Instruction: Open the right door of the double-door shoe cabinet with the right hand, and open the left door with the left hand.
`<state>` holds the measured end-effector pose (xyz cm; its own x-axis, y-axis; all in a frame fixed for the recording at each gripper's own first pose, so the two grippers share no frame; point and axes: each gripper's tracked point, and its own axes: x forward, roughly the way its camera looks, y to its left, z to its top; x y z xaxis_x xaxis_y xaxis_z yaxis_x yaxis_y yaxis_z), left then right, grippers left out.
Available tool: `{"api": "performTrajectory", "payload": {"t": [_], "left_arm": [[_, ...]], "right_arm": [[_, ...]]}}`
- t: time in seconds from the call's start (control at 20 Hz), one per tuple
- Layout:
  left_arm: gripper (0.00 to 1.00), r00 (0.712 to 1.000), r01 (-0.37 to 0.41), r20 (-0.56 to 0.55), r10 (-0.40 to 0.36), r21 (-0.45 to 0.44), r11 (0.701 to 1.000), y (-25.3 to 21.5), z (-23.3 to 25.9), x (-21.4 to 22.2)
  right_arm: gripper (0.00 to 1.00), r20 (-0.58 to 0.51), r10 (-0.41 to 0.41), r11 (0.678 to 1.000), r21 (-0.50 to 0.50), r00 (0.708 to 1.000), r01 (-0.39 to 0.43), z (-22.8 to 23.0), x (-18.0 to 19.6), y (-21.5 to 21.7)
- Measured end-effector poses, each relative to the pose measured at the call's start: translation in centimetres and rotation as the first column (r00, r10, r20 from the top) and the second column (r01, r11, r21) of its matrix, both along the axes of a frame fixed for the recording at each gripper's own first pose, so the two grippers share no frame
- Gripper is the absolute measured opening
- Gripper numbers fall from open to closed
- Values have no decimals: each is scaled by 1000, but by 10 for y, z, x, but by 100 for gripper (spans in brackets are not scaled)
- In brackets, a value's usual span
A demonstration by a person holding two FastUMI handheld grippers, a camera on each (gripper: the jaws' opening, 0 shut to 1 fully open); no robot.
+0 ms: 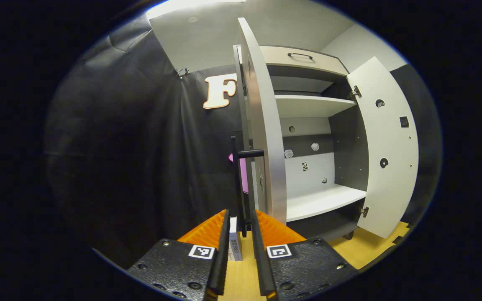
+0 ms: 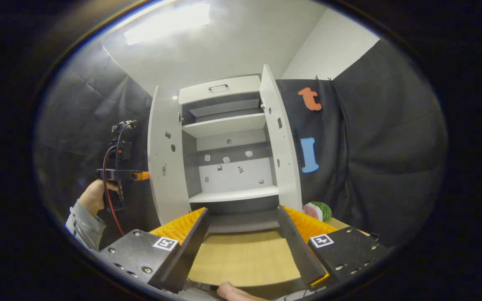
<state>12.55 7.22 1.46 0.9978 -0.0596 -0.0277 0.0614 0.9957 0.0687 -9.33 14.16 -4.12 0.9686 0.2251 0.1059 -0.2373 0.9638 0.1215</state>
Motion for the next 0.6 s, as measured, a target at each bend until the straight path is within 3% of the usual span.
{"api": "performTrajectory", "payload": {"t": [0.1, 0.2, 0.25, 0.35, 0.6], "left_arm": [[37, 1000, 0, -6, 0, -3, 1000, -3, -5, -14], [52, 1000, -8, -3, 8, -11, 1000, -6, -5, -29], [73, 1000, -6, -7, 6, -25, 1000, -9, -6, -37], [96, 1000, -3, -23, 2, -43, 999, -19, -12, -54], [99, 998, -40, -48, 39, -33, 999, -34, -19, -92]], "right_arm": [[99, 1, -8, 1000, -10, 1000, 8, -2, 1, 0], [99, -4, -13, 1000, -7, 1000, 13, -4, 2, -1], [99, -8, -15, 1000, -7, 1000, 15, -4, 3, -2], [100, -17, -25, 1000, -2, 1000, 25, -7, 5, -4], [100, -31, -47, 999, 12, 998, 47, -12, 11, -6]]}}
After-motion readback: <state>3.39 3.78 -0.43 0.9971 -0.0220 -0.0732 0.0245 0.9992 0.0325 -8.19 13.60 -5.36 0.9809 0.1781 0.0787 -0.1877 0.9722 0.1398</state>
